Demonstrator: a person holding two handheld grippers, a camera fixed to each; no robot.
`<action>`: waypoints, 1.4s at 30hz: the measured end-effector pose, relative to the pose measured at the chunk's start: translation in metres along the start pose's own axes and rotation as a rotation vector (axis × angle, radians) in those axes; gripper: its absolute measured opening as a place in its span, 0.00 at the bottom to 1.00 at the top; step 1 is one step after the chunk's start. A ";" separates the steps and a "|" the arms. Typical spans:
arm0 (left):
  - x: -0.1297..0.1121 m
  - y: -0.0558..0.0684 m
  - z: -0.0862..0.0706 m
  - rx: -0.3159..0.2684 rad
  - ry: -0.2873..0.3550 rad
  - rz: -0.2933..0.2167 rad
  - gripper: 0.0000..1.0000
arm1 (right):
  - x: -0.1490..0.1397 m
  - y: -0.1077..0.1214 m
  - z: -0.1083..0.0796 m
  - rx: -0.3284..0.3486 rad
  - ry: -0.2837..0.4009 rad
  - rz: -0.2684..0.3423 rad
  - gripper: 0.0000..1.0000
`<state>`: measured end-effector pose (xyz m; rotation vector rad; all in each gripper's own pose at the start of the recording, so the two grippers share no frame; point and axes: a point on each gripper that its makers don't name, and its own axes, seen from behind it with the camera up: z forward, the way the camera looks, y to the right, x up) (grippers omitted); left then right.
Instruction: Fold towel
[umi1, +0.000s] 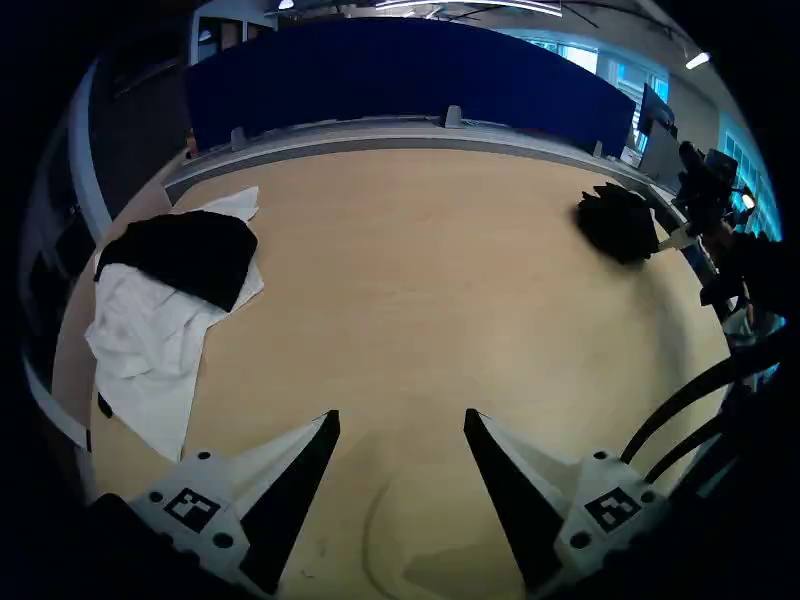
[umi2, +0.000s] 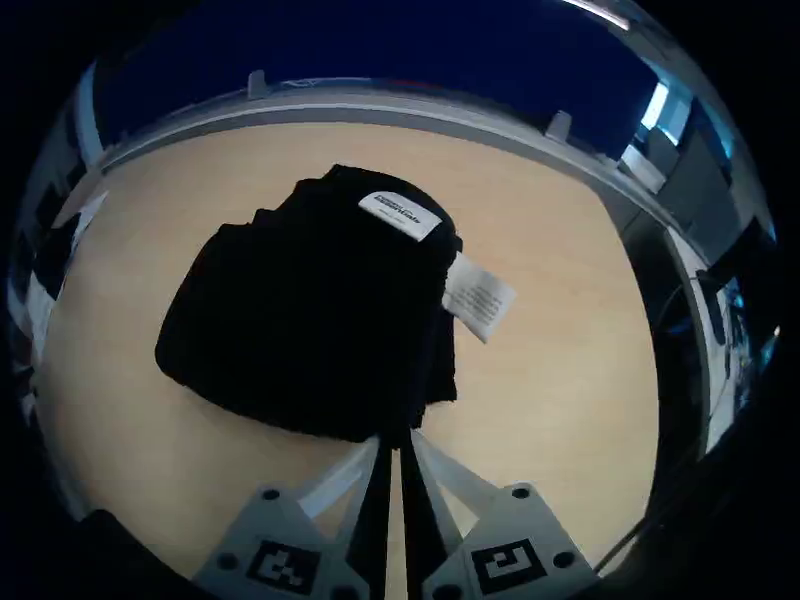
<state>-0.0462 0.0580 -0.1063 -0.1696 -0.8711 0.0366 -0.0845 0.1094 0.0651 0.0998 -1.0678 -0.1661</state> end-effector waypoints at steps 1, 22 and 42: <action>0.000 0.000 0.000 0.000 0.000 0.000 0.92 | 0.000 -0.001 0.000 0.001 0.003 0.009 0.06; 0.007 -0.001 0.002 -0.001 0.006 0.004 0.92 | -0.008 0.003 -0.028 -0.063 0.119 0.032 0.85; 0.012 -0.001 -0.002 -0.002 0.016 -0.006 0.92 | 0.047 -0.062 -0.049 0.059 0.261 -0.016 0.86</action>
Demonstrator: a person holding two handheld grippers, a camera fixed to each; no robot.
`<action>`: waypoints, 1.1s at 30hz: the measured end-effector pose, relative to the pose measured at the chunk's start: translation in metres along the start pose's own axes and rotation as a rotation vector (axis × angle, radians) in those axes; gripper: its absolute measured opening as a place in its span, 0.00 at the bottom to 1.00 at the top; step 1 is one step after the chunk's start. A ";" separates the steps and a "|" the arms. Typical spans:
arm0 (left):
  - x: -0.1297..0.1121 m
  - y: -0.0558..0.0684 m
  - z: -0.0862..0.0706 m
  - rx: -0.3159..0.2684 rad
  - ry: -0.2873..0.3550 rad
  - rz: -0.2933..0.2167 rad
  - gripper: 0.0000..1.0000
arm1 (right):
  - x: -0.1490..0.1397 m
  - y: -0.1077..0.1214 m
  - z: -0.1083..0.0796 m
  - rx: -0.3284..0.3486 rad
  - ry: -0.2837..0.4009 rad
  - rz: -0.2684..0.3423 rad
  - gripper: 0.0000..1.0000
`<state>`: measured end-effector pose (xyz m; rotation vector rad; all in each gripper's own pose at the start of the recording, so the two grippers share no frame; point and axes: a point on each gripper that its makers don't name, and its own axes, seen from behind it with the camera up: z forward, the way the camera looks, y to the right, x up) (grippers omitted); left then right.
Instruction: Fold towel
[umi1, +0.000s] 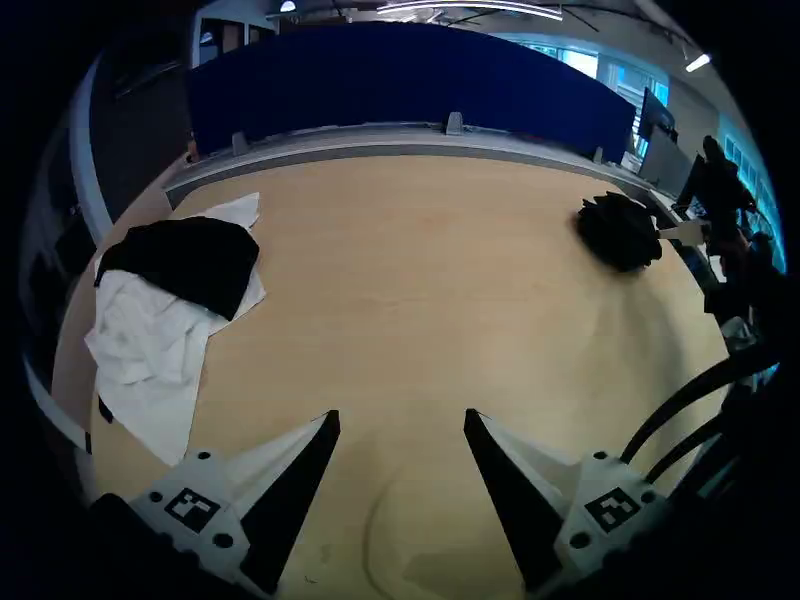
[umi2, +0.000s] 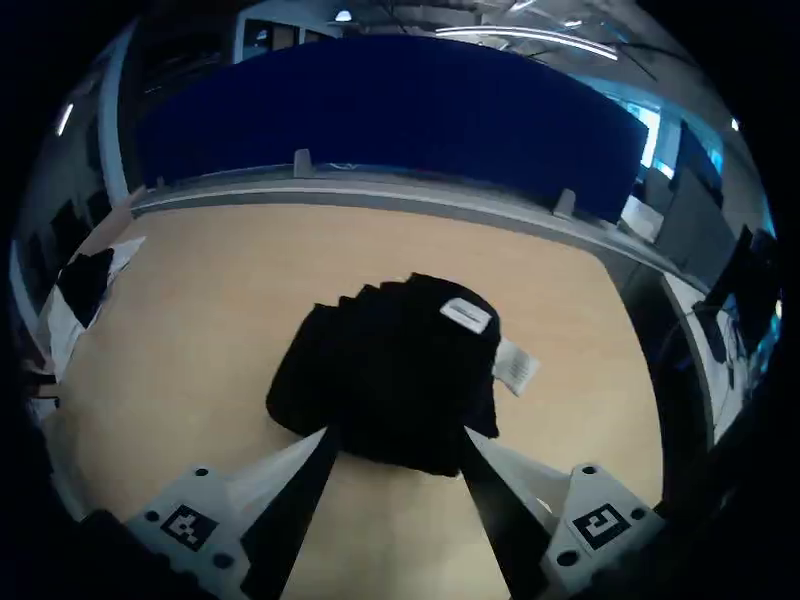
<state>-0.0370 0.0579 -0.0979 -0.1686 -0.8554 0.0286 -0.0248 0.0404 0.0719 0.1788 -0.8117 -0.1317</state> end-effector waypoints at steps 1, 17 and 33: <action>0.000 0.000 0.000 0.001 0.000 -0.001 0.92 | 0.003 -0.006 0.003 0.010 0.002 -0.009 0.86; -0.009 -0.010 -0.004 0.017 0.002 -0.019 0.93 | 0.029 -0.053 0.035 0.080 -0.002 -0.100 0.80; -0.015 -0.015 -0.005 0.023 0.001 -0.028 0.92 | 0.020 -0.045 0.057 0.038 -0.051 -0.126 0.24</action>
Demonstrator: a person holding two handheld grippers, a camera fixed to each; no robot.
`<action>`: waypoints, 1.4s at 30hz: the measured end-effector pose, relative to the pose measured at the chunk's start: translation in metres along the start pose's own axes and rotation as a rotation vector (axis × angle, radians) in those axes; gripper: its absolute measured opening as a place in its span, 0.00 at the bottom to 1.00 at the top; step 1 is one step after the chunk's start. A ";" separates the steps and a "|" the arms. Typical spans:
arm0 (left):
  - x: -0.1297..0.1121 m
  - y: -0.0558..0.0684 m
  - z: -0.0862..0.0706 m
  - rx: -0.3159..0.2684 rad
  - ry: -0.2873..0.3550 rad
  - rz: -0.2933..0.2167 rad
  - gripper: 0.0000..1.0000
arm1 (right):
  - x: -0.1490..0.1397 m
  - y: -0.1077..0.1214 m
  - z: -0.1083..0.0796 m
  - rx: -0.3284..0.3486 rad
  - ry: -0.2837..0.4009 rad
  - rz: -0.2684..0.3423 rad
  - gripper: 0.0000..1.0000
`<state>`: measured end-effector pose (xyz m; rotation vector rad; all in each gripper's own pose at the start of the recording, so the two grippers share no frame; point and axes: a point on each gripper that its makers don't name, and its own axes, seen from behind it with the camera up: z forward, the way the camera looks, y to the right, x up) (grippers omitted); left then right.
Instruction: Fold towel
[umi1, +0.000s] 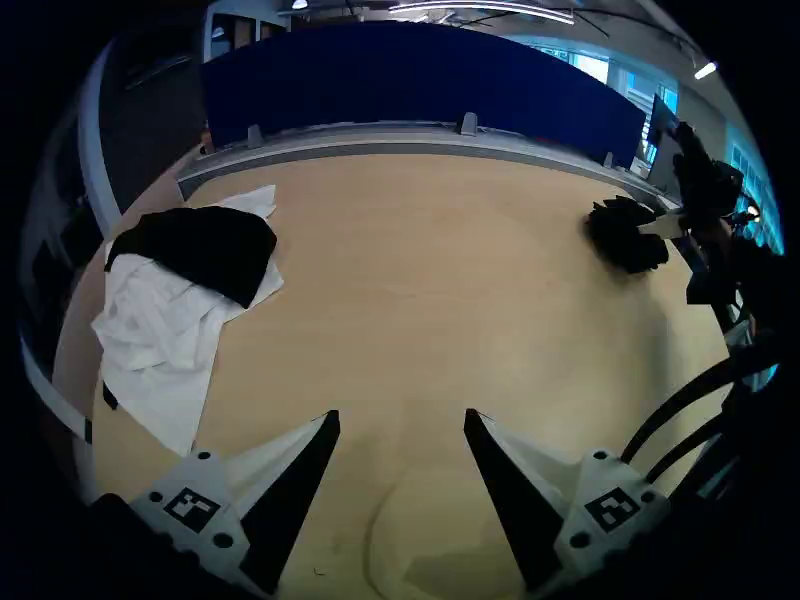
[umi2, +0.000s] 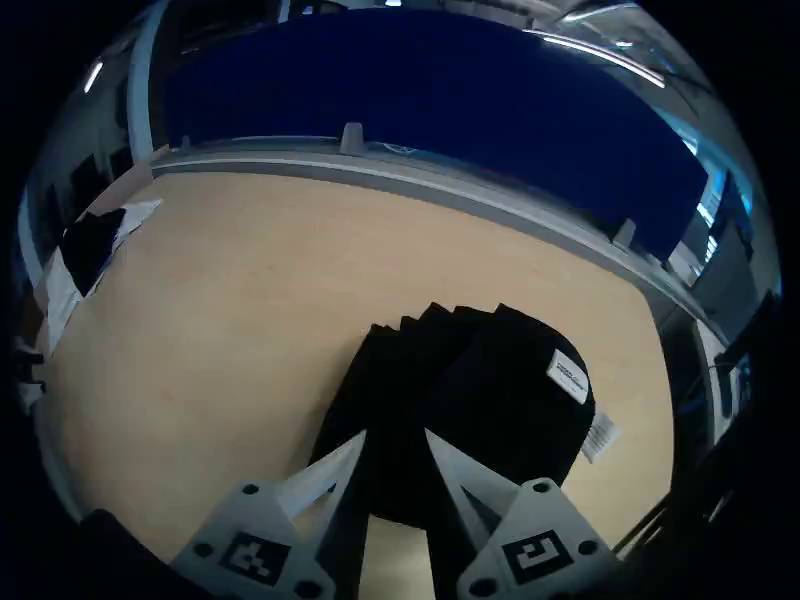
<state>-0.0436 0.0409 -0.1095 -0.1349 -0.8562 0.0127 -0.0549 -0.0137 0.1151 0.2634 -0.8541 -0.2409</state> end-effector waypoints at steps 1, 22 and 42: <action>0.000 0.000 0.000 0.001 0.000 0.000 0.92 | 0.000 0.001 0.000 -0.003 0.002 0.003 0.20; 0.008 0.003 -0.002 -0.005 0.007 0.007 0.92 | 0.046 -0.010 -0.039 0.050 0.142 -0.026 0.07; 0.004 0.003 -0.001 -0.001 0.005 0.010 0.92 | -0.026 -0.035 -0.013 0.131 0.004 -0.073 0.07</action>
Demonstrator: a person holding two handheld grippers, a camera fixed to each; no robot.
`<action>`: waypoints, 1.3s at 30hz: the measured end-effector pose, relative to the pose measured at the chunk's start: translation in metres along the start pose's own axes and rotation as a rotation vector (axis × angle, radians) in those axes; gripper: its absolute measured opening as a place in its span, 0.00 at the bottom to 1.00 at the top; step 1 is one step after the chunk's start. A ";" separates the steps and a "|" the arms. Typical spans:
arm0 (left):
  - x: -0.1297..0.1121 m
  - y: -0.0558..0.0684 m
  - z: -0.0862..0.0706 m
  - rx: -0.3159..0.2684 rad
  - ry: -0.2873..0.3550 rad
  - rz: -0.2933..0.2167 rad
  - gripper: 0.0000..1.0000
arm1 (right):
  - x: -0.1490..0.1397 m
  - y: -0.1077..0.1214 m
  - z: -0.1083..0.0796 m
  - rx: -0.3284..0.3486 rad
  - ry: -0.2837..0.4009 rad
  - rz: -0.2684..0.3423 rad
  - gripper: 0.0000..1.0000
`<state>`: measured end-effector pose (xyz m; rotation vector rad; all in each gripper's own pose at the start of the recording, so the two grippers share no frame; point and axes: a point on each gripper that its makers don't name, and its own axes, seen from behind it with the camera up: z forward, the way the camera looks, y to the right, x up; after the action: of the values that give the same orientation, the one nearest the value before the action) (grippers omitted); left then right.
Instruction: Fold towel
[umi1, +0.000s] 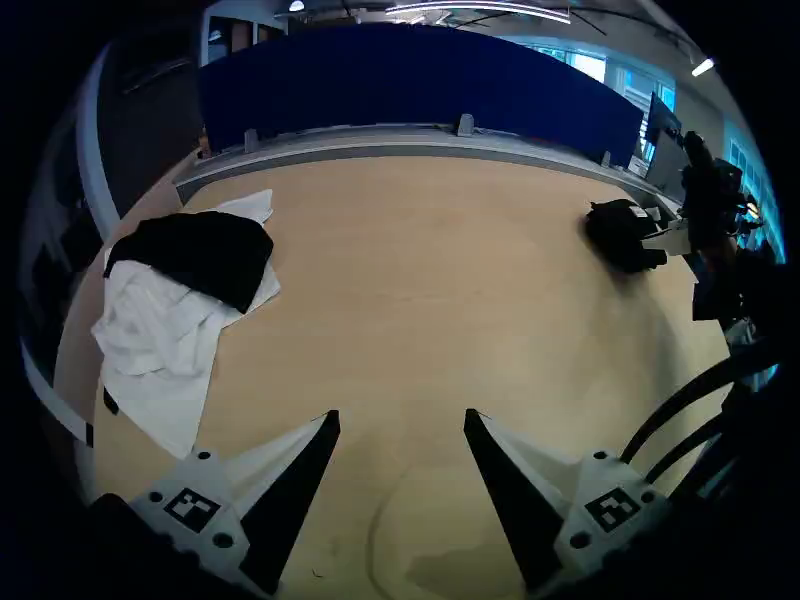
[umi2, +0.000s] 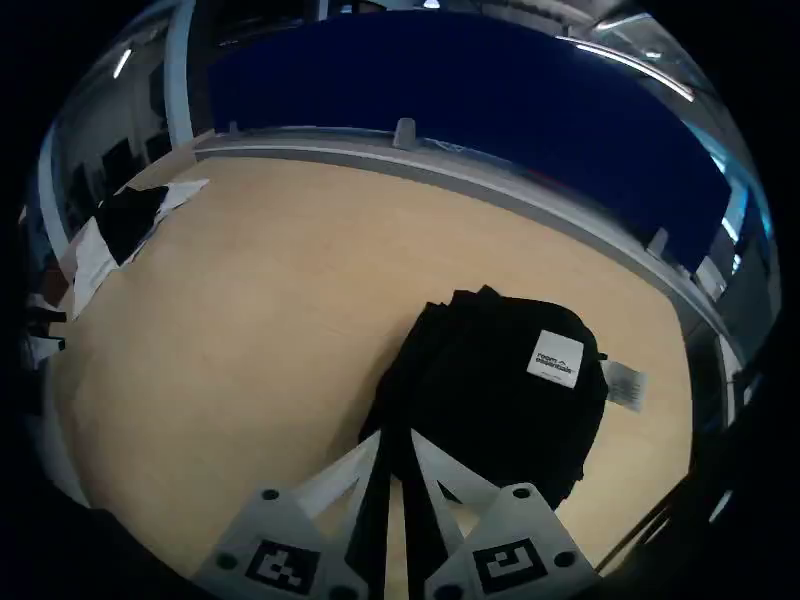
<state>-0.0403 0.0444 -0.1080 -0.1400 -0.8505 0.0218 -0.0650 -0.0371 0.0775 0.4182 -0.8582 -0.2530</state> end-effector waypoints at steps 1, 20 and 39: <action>0.000 0.000 0.000 0.000 0.000 0.000 0.92 | 0.000 0.000 0.000 0.001 0.001 0.000 0.07; 0.005 0.003 0.005 -0.004 -0.001 0.003 0.92 | 0.019 0.010 -0.016 -0.030 0.078 0.050 0.72; 0.011 0.010 0.008 -0.014 -0.003 0.012 0.92 | 0.048 0.080 -0.033 -0.205 0.192 0.194 0.96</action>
<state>-0.0383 0.0560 -0.0959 -0.1585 -0.8529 0.0272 -0.0052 0.0246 0.1267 0.1636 -0.6709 -0.1175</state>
